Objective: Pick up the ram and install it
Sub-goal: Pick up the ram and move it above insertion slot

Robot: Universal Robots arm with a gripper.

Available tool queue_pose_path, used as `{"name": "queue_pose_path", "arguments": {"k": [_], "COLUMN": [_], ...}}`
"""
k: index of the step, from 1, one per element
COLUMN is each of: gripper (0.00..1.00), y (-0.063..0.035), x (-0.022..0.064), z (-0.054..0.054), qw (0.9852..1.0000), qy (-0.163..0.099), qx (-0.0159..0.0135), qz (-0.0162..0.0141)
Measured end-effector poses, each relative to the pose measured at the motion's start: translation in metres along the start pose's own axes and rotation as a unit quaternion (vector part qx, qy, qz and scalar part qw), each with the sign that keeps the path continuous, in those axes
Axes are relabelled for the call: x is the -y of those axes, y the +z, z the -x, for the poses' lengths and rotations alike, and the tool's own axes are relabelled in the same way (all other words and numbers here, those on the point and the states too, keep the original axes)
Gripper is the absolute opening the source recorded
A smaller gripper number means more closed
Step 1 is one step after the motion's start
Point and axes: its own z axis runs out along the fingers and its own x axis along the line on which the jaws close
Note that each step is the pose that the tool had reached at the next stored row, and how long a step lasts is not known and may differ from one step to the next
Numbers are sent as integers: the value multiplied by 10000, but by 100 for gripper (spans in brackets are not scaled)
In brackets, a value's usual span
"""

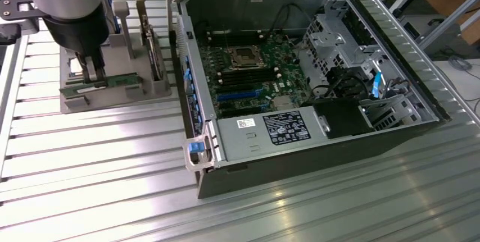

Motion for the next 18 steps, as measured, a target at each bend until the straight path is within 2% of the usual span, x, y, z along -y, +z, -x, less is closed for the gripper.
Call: {"name": "queue_pose_path", "arguments": {"k": [18], "gripper": [13], "y": [-53], "x": [-2], "z": [1], "qw": [10000], "qy": [0], "qx": [0], "qz": [0]}}
